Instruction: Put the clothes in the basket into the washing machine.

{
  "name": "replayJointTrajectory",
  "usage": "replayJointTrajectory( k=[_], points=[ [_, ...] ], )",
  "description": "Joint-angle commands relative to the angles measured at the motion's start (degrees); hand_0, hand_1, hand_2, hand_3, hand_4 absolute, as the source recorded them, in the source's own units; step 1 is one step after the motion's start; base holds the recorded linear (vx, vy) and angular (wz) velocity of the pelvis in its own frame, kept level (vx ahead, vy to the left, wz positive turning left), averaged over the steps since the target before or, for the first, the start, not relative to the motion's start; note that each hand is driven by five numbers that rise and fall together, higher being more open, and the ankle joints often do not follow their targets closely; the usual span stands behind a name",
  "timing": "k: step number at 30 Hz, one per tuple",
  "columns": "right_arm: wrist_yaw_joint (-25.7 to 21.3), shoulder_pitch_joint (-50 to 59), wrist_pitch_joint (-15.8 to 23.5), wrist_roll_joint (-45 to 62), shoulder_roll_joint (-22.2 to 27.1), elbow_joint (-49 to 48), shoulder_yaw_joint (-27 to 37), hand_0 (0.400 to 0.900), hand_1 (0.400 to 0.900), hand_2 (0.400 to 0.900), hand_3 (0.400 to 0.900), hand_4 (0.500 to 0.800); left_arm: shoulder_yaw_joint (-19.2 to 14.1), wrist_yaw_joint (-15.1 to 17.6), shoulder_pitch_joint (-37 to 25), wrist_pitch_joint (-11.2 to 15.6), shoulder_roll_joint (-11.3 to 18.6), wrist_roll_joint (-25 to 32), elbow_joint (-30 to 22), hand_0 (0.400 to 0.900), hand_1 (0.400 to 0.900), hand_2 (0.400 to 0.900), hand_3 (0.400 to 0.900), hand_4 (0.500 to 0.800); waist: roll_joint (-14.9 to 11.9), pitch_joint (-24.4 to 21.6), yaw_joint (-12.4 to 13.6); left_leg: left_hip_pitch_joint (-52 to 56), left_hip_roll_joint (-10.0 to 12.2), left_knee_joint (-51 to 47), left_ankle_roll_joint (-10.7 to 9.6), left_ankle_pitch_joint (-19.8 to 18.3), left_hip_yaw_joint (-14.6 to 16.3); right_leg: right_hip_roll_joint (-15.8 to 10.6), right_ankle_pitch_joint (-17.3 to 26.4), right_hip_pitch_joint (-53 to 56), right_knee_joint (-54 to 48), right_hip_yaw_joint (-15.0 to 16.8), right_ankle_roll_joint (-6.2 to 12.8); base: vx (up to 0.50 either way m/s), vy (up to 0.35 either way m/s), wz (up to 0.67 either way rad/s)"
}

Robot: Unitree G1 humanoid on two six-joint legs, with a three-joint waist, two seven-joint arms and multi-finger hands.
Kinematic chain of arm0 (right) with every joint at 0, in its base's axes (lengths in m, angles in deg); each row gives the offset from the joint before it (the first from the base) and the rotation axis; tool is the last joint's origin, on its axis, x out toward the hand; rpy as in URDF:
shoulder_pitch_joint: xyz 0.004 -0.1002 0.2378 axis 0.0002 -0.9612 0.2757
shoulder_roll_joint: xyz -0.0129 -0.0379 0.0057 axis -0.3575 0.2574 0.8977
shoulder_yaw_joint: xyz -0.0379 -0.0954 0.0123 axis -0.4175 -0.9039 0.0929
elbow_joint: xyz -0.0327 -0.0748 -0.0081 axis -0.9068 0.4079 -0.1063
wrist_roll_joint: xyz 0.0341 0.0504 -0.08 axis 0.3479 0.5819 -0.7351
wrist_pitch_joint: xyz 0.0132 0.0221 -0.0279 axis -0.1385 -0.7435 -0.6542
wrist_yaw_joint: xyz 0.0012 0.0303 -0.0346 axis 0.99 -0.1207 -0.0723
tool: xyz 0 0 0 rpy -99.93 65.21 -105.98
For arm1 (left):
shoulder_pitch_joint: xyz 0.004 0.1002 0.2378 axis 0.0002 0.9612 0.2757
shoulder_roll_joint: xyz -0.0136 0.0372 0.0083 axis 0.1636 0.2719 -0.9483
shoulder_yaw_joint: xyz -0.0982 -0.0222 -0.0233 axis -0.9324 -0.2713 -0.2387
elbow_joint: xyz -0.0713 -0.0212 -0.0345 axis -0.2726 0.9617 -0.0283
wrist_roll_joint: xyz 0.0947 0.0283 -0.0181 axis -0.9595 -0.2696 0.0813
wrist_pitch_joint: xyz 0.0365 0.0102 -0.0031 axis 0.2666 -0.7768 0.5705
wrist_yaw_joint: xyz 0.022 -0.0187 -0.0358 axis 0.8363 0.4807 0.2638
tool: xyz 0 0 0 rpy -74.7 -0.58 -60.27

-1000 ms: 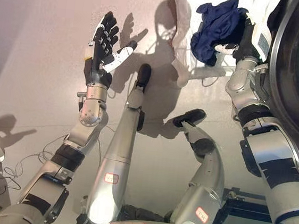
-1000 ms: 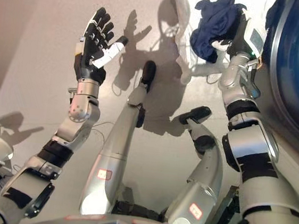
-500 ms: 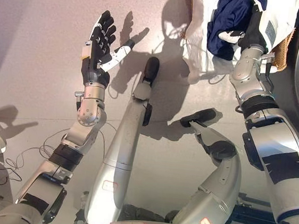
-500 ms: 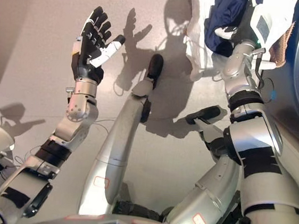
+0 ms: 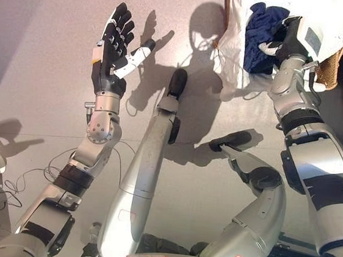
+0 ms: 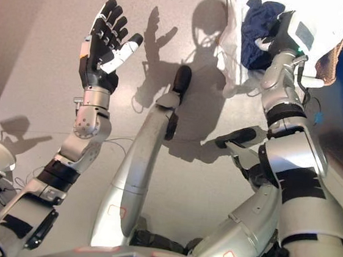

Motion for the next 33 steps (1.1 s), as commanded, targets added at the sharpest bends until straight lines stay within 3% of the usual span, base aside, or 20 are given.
replayJointTrajectory(
  k=[1,7,13,15,22,28,33],
  points=[
    [-0.3,-3.8,0.7,-2.0,-0.9,0.6,-1.7,0.400,0.400,0.400,0.400,0.500,-3.1,0.4,2.9,5.4,-0.7,-0.1,-7.1,0.900,0.900,0.900,0.900,0.800,4.7,-3.8,-0.3,0.6,0.3,4.5,1.3,-8.8,0.0,0.6,11.6,-11.3,-5.2,6.7,10.63,-0.02,0.023,-0.06],
    [-4.5,-3.6,1.8,-0.6,3.4,-9.1,-0.7,0.400,0.400,0.400,0.400,0.500,-6.4,3.4,5.0,4.9,-0.2,-2.3,-9.5,0.900,0.900,0.900,0.900,0.800,2.5,-4.0,-2.8,0.6,1.1,5.6,1.3,-9.1,-0.2,1.4,12.0,-10.4,-5.5,6.6,10.38,-0.03,0.034,-0.15],
    [-6.8,-8.8,2.2,-1.7,7.2,-28.1,2.4,0.400,0.400,0.400,0.400,0.500,-9.8,5.9,6.4,4.0,-1.0,-3.7,-9.8,0.900,0.900,0.900,0.900,0.800,-0.5,-4.3,-7.0,1.4,2.3,6.1,1.3,-9.6,-0.5,3.1,13.0,-8.3,-7.2,5.6,10.38,-0.03,0.052,-0.28],
    [-7.3,-13.0,2.6,-2.4,9.0,-36.9,6.1,0.400,0.400,0.400,0.400,0.500,-11.6,6.4,7.0,4.1,-1.2,-4.1,-9.5,0.900,0.900,0.900,0.900,0.800,-1.5,-4.3,-8.8,1.8,2.7,6.3,1.2,-9.8,-0.4,3.9,13.3,-7.3,-8.0,4.9,10.60,-0.03,0.037,-0.24],
    [-8.5,-24.1,4.3,0.7,11.2,-52.4,18.8,0.400,0.400,0.400,0.400,0.500,-13.7,6.6,8.9,3.6,-1.2,-4.3,-9.4,0.900,0.900,0.900,0.900,0.800,-3.4,-5.0,-11.5,3.0,3.3,6.0,1.4,-10.1,-0.3,5.3,12.7,-5.7,-8.7,3.9,10.49,-0.01,0.010,-0.09],
    [-11.9,-27.9,5.5,3.8,9.9,-56.0,26.7,0.400,0.400,0.400,0.400,0.500,-15.2,6.6,10.9,3.1,-1.0,-3.8,-9.5,0.900,0.900,0.900,0.900,0.800,-4.2,-5.9,-13.1,4.0,4.2,5.7,1.5,-10.6,0.3,6.6,12.5,-5.0,-9.6,4.1,10.32,-0.02,0.022,-0.13],
    [-16.3,-24.0,5.7,9.1,9.8,-48.9,30.1,0.400,0.400,0.400,0.400,0.500,-14.9,6.3,11.9,3.3,-0.5,-2.8,-9.2,0.900,0.900,0.900,0.900,0.800,-3.7,-7.1,-13.2,5.6,5.1,4.6,1.5,-10.8,1.4,7.6,12.4,-3.9,-11.0,4.1,10.20,-0.02,0.029,-0.14]
  ],
)
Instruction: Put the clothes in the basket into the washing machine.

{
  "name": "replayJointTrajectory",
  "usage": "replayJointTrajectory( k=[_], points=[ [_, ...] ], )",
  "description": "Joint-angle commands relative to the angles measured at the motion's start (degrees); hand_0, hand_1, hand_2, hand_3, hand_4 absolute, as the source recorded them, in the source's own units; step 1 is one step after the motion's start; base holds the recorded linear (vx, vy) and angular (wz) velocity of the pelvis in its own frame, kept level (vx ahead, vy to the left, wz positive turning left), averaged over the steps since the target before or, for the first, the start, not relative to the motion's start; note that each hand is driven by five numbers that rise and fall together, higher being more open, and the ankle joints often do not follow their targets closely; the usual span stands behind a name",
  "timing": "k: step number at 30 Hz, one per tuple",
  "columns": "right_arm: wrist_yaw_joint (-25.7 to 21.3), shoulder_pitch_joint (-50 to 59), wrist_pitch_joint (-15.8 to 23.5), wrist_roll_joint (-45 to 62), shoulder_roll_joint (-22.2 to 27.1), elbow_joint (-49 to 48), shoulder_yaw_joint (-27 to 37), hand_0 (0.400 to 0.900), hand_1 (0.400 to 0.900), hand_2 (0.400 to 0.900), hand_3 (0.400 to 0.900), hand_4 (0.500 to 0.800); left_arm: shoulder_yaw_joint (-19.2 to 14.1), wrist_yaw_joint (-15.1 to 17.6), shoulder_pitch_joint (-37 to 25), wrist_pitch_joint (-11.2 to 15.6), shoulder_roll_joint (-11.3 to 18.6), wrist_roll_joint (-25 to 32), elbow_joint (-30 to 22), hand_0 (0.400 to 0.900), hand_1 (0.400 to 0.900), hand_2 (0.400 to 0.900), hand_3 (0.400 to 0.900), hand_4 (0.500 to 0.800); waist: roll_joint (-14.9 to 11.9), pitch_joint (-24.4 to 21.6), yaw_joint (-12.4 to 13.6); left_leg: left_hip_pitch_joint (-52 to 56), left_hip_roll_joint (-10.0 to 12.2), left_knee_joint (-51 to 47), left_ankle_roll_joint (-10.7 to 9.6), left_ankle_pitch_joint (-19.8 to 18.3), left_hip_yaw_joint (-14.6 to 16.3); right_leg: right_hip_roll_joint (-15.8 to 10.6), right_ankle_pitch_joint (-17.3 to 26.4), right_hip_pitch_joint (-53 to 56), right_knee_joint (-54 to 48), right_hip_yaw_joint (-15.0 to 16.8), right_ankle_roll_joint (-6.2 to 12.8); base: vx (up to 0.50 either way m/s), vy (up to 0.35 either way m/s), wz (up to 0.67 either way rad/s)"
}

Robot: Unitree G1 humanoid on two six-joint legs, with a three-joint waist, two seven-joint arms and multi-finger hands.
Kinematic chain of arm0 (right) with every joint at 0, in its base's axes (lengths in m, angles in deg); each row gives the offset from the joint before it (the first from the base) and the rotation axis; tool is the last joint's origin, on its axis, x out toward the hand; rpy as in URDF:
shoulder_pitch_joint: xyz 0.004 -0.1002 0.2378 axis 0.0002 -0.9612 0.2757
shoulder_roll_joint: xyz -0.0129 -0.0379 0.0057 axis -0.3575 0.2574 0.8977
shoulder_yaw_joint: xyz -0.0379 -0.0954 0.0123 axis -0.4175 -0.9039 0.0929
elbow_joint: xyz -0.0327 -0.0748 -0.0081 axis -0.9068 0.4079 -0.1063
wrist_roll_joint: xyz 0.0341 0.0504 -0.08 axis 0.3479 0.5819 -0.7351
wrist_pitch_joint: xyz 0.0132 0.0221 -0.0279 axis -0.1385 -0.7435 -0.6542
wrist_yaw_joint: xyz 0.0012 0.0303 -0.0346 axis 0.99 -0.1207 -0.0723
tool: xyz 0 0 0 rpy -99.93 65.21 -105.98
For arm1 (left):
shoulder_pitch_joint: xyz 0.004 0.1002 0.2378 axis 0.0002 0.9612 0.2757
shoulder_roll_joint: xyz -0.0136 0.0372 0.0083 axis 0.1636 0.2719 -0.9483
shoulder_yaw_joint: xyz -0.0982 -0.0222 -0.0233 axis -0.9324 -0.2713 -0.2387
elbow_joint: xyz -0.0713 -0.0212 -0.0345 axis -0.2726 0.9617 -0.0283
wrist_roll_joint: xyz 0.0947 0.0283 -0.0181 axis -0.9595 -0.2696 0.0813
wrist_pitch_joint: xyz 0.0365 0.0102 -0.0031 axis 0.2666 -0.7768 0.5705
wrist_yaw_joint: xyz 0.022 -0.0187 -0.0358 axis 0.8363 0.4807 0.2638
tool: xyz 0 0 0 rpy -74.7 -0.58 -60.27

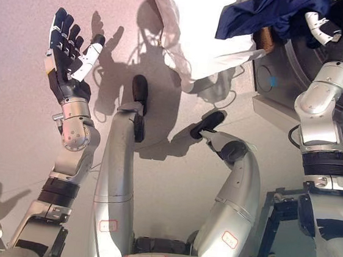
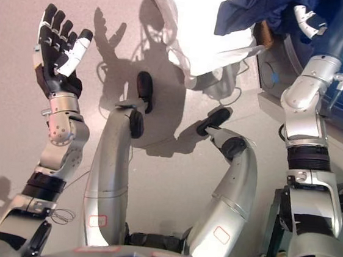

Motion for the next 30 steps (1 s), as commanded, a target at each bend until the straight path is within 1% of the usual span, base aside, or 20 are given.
replayJointTrajectory(
  k=[1,2,4,6,8,9,10,12,14,19,22,23,25,30],
  points=[
    [-7.1,3.0,4.5,3.7,1.6,1.7,5.3,0.400,0.400,0.400,0.400,0.500,-2.5,0.1,3.9,3.8,0.0,-1.5,-5.4,0.900,0.900,0.900,0.900,0.800,-1.6,-7.9,1.0,2.5,0.1,-0.4,-3.3,-5.7,-2.7,1.2,5.4,-7.6,-2.7,0.4,6.89,-0.02,0.027,-0.09],
    [-8.6,4.6,4.9,5.2,1.4,3.7,6.1,0.400,0.400,0.400,0.400,0.500,-2.1,0.1,3.9,3.9,0.0,-1.3,-5.3,0.900,0.900,0.900,0.900,0.800,-1.3,-8.1,1.1,2.8,0.1,-0.6,-3.3,-5.7,-2.6,1.3,5.4,-7.4,-2.8,0.4,6.90,-0.02,0.020,-0.07],
    [-10.0,7.6,4.7,6.7,2.3,7.2,5.9,0.400,0.400,0.400,0.400,0.500,-1.6,0.0,3.9,3.9,0.1,-0.9,-4.4,0.900,0.900,0.900,0.900,0.800,-0.9,-8.4,1.2,3.2,0.2,-1.0,-3.2,-5.7,-2.3,1.4,5.3,-7.3,-3.1,0.6,6.82,-0.01,0.028,-0.05],
    [-12.3,9.6,5.0,7.7,3.0,10.3,6.2,0.400,0.400,0.400,0.400,0.500,-1.1,0.1,3.9,3.9,0.1,-1.0,-4.9,0.900,0.900,0.900,0.900,0.800,-0.4,-8.6,1.4,3.5,0.2,-1.3,-3.4,-5.6,-2.0,1.3,5.4,-7.1,-3.4,0.7,6.89,0.00,0.000,0.00],
    [-14.7,12.5,4.5,7.8,4.6,14.8,5.4,0.400,0.400,0.400,0.400,0.500,0.2,-0.1,4.0,4.3,0.5,-0.9,-5.0,0.900,0.900,0.900,0.900,0.800,0.3,-8.9,1.9,3.9,0.2,-1.8,-3.4,-5.5,-1.8,1.2,5.4,-6.9,-3.6,0.7,7.04,0.00,0.011,0.03],
    [-16.7,14.9,3.5,7.3,5.6,18.5,4.2,0.400,0.400,0.400,0.400,0.500,1.6,-0.2,3.9,4.4,0.8,-0.9,-5.0,0.900,0.900,0.900,0.900,0.800,0.8,-9.2,2.4,4.1,0.1,-2.1,-3.4,-5.4,-1.7,1.0,5.4,-6.9,-3.8,0.9,7.09,0.01,0.014,0.04],
    [-16.8,15.4,3.6,7.3,5.7,19.0,3.9,0.400,0.400,0.400,0.400,0.500,1.6,-0.2,3.8,4.5,0.7,-0.9,-5.0,0.900,0.900,0.900,0.900,0.800,0.9,-9.2,2.4,4.1,0.1,-2.2,-3.4,-5.4,-1.6,1.0,5.4,-6.9,-3.8,0.9,7.10,0.01,0.009,0.05],
    [-19.8,18.2,1.7,6.4,7.1,23.6,2.4,0.400,0.400,0.400,0.400,0.500,3.0,-0.2,3.4,4.5,1.1,-1.1,-4.8,0.900,0.900,0.900,0.900,0.800,1.3,-9.5,2.9,4.2,0.0,-2.4,-3.4,-5.3,-1.4,0.8,5.4,-6.9,-3.8,1.0,7.09,0.00,-0.001,0.03],
    [-23.0,22.2,0.1,7.0,7.8,30.0,0.9,0.400,0.400,0.400,0.400,0.500,5.2,0.1,2.8,4.5,1.6,-1.3,-4.7,0.900,0.900,0.900,0.900,0.800,2.1,-9.7,3.8,4.2,-0.2,-2.5,-3.4,-5.3,-1.3,0.5,5.4,-7.1,-3.8,1.3,7.12,0.01,-0.010,0.10],
    [-24.2,29.7,-2.9,9.9,11.8,43.3,-4.8,0.400,0.400,0.400,0.400,0.500,9.3,-0.5,1.7,4.3,3.1,-1.2,-4.6,0.900,0.900,0.900,0.900,0.800,3.4,-9.9,5.6,4.0,-0.7,-2.5,-3.3,-5.0,-1.2,-0.6,5.4,-7.9,-3.1,2.2,7.21,0.02,-0.020,0.14],
    [-25.1,31.5,-4.5,12.8,14.2,49.2,-6.1,0.400,0.400,0.400,0.400,0.500,11.1,-0.9,1.3,3.9,3.9,-0.8,-4.3,0.900,0.900,0.900,0.900,0.800,4.4,-10.0,6.7,3.7,-0.9,-2.5,-3.3,-4.9,-1.0,-1.3,5.1,-8.7,-2.5,2.9,7.31,0.02,-0.026,0.15],
    [-24.5,32.0,-5.0,13.1,14.8,50.4,-6.9,0.400,0.400,0.400,0.400,0.500,11.6,-1.1,1.2,3.8,4.2,-0.7,-4.2,0.900,0.900,0.900,0.900,0.800,4.7,-10.0,7.1,3.6,-1.1,-2.4,-3.3,-4.9,-1.0,-1.5,5.0,-8.9,-2.3,3.1,7.34,0.02,-0.035,0.14],
    [-25.7,32.8,-6.4,13.2,16.7,52.6,-8.1,0.400,0.400,0.400,0.400,0.500,12.3,-1.7,1.4,3.7,4.5,-0.4,-4.4,0.900,0.900,0.900,0.900,0.800,5.2,-10.2,7.5,3.4,-1.2,-2.3,-3.3,-4.9,-0.8,-1.9,4.9,-9.6,-1.9,3.5,7.34,0.03,-0.038,0.13],
    [-22.7,32.5,-7.9,13.1,20.5,55.4,-10.5,0.400,0.400,0.400,0.400,0.500,13.5,-3.3,2.1,3.8,5.2,0.1,-4.2,0.900,0.900,0.900,0.900,0.800,6.1,-11.1,8.6,2.8,-1.5,-2.3,-3.5,-4.8,-1.1,-2.9,4.0,-10.8,-0.5,4.3,7.51,0.05,-0.055,0.16]
  ],
)
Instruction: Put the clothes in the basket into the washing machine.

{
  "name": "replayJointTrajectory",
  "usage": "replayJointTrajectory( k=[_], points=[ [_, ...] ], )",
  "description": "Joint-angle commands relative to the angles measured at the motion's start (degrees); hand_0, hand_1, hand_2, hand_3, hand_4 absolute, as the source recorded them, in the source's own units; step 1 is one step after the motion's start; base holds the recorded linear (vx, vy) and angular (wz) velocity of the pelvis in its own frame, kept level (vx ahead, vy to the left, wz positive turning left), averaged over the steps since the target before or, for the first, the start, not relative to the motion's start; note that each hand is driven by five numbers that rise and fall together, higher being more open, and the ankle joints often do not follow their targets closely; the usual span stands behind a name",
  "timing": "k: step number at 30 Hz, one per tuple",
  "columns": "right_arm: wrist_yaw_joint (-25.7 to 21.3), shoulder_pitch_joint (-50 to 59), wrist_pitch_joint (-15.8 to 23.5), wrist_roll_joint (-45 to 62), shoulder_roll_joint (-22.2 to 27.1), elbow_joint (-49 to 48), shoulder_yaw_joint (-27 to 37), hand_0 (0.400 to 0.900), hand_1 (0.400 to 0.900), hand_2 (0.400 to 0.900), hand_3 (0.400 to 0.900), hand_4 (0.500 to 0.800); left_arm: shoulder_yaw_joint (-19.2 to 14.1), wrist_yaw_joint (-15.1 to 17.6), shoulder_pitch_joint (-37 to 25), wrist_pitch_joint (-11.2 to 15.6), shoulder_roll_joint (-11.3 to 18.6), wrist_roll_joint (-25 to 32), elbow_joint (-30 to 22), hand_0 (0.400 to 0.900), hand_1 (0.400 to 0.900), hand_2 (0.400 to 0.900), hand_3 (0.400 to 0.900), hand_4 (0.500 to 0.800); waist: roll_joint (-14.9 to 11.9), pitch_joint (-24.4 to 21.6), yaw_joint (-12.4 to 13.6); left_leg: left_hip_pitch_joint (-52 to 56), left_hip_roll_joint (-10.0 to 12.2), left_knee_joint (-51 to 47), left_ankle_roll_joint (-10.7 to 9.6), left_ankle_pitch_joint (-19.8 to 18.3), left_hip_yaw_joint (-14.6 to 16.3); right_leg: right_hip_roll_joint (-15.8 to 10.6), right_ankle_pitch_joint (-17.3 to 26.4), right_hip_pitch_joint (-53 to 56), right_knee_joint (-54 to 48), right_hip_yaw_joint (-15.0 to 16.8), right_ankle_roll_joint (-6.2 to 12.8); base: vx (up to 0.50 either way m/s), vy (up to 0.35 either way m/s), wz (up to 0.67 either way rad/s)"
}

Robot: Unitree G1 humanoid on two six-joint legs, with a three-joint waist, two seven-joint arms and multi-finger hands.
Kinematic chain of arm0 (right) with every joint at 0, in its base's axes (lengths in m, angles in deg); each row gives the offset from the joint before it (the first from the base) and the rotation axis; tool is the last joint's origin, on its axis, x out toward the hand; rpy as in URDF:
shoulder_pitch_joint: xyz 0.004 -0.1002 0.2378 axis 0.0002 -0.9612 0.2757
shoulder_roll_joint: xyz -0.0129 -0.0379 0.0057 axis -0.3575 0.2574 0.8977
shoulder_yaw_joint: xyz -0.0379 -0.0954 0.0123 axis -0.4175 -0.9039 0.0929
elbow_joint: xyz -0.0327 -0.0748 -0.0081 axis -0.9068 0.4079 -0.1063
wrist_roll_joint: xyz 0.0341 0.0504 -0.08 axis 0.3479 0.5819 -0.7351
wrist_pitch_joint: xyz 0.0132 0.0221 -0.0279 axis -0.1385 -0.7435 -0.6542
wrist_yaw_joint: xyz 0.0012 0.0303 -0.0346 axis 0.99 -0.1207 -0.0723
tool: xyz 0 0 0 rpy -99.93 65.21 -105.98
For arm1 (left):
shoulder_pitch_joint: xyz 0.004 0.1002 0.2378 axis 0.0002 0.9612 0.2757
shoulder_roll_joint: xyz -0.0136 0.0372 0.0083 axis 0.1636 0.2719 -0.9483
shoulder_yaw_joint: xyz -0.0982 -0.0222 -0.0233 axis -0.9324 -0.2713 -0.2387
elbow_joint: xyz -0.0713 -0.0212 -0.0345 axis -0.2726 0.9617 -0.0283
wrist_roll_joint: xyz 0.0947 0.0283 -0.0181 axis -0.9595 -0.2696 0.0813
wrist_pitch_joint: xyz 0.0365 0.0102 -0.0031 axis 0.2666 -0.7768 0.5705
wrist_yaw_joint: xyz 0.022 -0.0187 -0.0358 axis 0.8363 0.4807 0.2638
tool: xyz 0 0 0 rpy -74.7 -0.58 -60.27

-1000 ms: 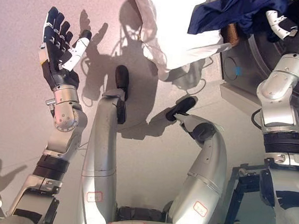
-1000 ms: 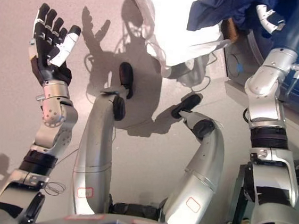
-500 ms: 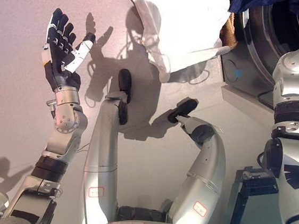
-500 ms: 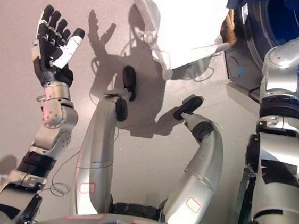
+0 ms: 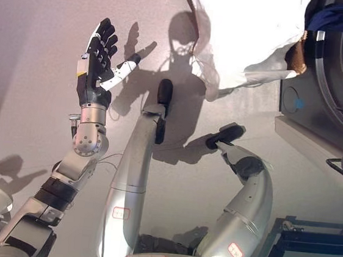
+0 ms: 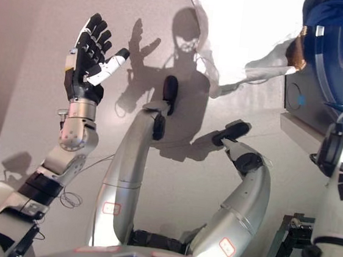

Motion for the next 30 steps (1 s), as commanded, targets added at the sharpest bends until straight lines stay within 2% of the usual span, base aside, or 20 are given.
replayJointTrajectory(
  k=[1,11,12,13,14,22,26,30],
  points=[
    [-2.7,-4.8,0.7,-0.9,8.4,-1.0,-8.2,0.400,0.400,0.400,0.400,0.500,0.4,-1.2,2.4,4.0,-1.9,0.0,-3.0,0.900,0.900,0.900,0.900,0.800,4.5,-11.1,-0.5,-1.7,1.8,3.6,-3.8,-7.4,-3.9,1.2,3.8,-11.3,-0.8,3.1,7.58,0.05,-0.069,0.12],
    [2.2,-4.0,-0.1,-2.2,9.2,1.9,-11.6,0.400,0.400,0.400,0.400,0.500,0.6,-2.3,2.8,4.3,-1.6,-0.5,-4.8,0.900,0.900,0.900,0.900,0.800,5.6,-12.2,0.7,-2.7,2.0,3.0,-4.2,-7.8,-3.4,0.5,2.6,-13.4,0.2,4.1,8.06,0.05,-0.044,0.02],
    [3.0,-4.0,0.1,-2.1,8.9,2.2,-11.7,0.449,0.449,0.449,0.449,0.529,0.6,-2.4,2.8,4.3,-1.6,-0.4,-5.1,0.900,0.900,0.900,0.900,0.800,5.7,-12.2,0.7,-2.8,2.0,3.0,-4.2,-7.9,-3.4,0.4,2.4,-13.7,0.5,4.3,8.00,0.05,-0.023,0.02],
    [3.9,-3.9,0.5,-1.9,8.6,2.2,-11.6,0.839,0.839,0.839,0.839,0.764,0.4,-2.5,2.7,4.3,-1.6,-0.6,-5.3,0.900,0.900,0.900,0.900,0.800,5.9,-12.3,0.8,-2.9,2.0,3.1,-4.2,-8.0,-3.5,0.3,2.2,-14.0,0.9,4.5,7.99,0.04,-0.004,-0.04],
    [4.0,-3.6,0.7,-1.7,8.3,2.3,-11.7,0.900,0.900,0.900,0.900,0.800,0.4,-2.6,2.7,4.4,-1.8,-0.6,-5.2,0.900,0.900,0.900,0.900,0.800,5.9,-12.3,0.7,-3.0,2.0,3.1,-4.3,-8.0,-3.5,0.2,2.1,-14.2,1.2,4.6,7.99,0.04,-0.009,-0.02],
    [1.9,-3.3,3.6,1.7,5.8,0.4,-9.1,0.900,0.900,0.900,0.900,0.800,-0.4,-1.5,2.4,5.0,-2.8,-0.3,-5.0,0.900,0.900,0.900,0.900,0.800,5.9,-12.9,0.0,-3.9,1.8,3.7,-4.8,-7.6,-3.5,-0.2,2.1,-14.5,1.8,4.4,7.89,0.03,-0.020,0.04],
    [-0.2,-4.7,6.2,-0.2,1.6,-6.1,-9.5,0.900,0.900,0.900,0.900,0.800,-2.2,0.4,2.3,5.2,-3.9,-0.7,-5.1,0.900,0.900,0.900,0.900,0.800,5.4,-12.4,-1.2,-4.1,2.1,4.4,-4.9,-7.4,-3.5,0.3,2.6,-14.1,1.8,4.3,7.51,-0.03,0.013,-0.09],
    [-2.2,-7.8,7.1,-2.5,-5.4,-12.7,-6.7,0.900,0.900,0.900,0.900,0.800,-4.2,2.7,2.2,5.3,-4.6,-1.5,-5.7,0.900,0.900,0.900,0.900,0.800,5.2,-11.5,-2.8,-4.4,2.3,5.8,-4.7,-7.8,-3.7,1.0,3.1,-13.7,1.8,4.3,6.99,-0.05,0.051,-0.17]
  ],
)
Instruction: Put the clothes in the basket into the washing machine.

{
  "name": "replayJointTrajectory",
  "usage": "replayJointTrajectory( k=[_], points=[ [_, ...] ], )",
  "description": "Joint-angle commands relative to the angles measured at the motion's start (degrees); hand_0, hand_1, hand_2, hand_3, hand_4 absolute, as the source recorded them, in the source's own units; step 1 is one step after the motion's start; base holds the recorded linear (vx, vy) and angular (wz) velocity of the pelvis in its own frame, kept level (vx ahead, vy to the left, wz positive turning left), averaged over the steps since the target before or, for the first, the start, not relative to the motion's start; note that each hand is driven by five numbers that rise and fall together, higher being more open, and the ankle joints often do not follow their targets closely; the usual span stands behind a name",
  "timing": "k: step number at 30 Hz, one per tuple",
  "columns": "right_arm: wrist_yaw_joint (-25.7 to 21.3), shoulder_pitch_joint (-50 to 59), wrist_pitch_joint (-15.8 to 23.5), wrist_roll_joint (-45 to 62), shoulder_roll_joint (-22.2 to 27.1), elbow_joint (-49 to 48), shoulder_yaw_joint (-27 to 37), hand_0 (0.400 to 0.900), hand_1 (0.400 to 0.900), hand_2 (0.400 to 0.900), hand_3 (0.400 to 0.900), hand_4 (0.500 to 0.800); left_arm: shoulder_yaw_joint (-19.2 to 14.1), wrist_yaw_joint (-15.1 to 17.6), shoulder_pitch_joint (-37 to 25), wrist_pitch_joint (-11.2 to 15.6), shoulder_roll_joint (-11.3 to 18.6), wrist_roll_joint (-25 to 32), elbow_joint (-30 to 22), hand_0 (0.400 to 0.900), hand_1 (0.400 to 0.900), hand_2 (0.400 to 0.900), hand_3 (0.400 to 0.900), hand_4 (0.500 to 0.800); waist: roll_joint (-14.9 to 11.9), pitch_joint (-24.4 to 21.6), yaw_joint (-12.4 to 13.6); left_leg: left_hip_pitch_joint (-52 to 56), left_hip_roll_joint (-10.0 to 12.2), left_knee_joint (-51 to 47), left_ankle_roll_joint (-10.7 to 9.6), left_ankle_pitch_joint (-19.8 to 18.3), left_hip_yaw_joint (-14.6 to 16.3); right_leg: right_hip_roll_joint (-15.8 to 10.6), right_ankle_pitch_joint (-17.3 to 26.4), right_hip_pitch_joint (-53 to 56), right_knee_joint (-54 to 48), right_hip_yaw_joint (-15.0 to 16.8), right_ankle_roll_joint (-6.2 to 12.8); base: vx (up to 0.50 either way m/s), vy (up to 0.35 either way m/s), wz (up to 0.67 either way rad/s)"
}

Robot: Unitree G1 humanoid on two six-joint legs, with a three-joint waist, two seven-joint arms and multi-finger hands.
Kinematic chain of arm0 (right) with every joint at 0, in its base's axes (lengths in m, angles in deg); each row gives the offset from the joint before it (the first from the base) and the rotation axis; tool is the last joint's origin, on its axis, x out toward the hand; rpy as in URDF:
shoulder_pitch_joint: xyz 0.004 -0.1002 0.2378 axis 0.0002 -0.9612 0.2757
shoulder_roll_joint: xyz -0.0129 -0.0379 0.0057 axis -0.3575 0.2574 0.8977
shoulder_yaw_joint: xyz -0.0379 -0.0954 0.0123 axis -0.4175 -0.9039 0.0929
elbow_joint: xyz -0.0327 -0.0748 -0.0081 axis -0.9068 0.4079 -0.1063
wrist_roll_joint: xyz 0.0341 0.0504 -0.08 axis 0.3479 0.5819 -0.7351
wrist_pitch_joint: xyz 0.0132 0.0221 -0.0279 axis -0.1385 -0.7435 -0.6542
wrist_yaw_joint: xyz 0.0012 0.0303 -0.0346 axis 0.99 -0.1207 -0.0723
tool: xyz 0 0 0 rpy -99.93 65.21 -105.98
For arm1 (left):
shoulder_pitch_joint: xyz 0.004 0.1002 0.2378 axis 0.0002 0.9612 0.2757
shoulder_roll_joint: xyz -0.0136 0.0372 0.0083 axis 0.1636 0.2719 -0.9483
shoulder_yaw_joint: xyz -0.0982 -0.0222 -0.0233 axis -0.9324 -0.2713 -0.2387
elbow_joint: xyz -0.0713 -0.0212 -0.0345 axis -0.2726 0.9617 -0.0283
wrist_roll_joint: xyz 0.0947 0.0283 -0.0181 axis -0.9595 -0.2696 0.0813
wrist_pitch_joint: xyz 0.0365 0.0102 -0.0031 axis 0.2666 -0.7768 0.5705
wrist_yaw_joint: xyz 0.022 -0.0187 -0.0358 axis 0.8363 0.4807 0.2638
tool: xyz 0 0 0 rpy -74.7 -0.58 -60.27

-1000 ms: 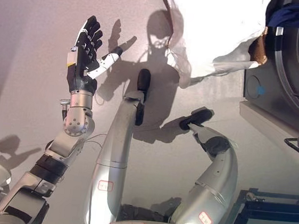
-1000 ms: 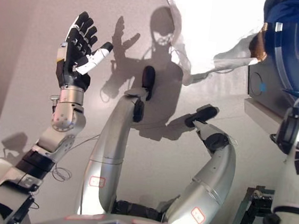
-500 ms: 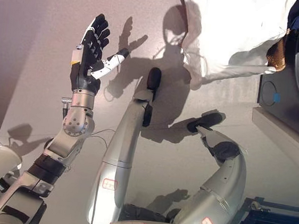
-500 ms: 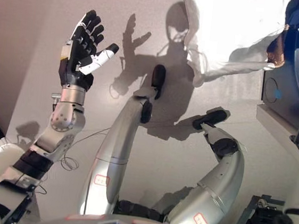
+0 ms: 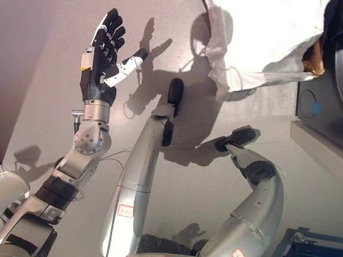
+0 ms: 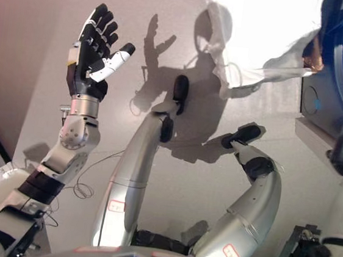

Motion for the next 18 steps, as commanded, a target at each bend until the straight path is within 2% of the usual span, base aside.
replayJointTrajectory(
  k=[1,7,12,15,18],
  points=[
    [-5.5,-10.2,3.9,-3.9,-5.1,-7.3,-1.5,0.900,0.900,0.900,0.900,0.800,-5.1,2.9,3.8,5.0,-4.0,-1.3,-3.0,0.900,0.900,0.900,0.900,0.800,3.3,-10.8,-3.1,-5.2,2.3,10.0,-3.5,-10.2,-4.3,1.6,4.8,-11.7,1.3,3.5,8.76,-0.05,0.074,-0.19],
    [-9.8,-19.2,3.4,-12.8,-15.6,-29.8,3.9,0.900,0.900,0.900,0.900,0.800,-8.1,5.1,5.8,4.6,-4.9,-1.9,-4.1,0.900,0.900,0.900,0.900,0.800,3.3,-9.5,-5.6,-5.9,2.5,11.8,-2.8,-10.7,-4.2,2.1,5.2,-12.1,2.2,4.2,8.21,-0.05,0.084,-0.20],
    [-8.4,-35.7,4.3,-20.5,-24.8,-54.1,9.8,0.900,0.900,0.900,0.900,0.800,-8.9,6.4,8.9,3.4,-4.9,-2.7,-3.7,0.900,0.900,0.900,0.900,0.800,2.5,-8.5,-8.2,-5.9,2.7,12.4,-2.4,-10.5,-3.9,2.4,5.7,-11.7,2.2,4.4,8.28,-0.04,0.071,-0.15],
    [-4.1,-46.8,8.0,-21.3,-28.7,-65.8,9.9,0.900,0.900,0.900,0.900,0.800,-8.5,6.2,11.5,2.9,-5.3,-2.7,-3.1,0.900,0.900,0.900,0.900,0.800,1.4,-8.4,-9.5,-4.7,3.0,12.1,-2.3,-10.1,-3.7,3.1,6.4,-10.0,1.3,4.0,8.54,-0.05,0.050,-0.12],
    [6.3,-58.3,15.2,-13.1,-30.0,-71.1,7.0,0.900,0.900,0.900,0.900,0.800,-8.6,4.3,13.5,2.5,-6.3,-1.2,0.0,0.900,0.900,0.900,0.900,0.800,-0.3,-8.8,-11.0,-1.1,4.1,9.6,-2.7,-9.5,-3.2,4.6,7.6,-5.3,-2.4,2.4,9.19,-0.03,0.019,-0.12]
  ],
)
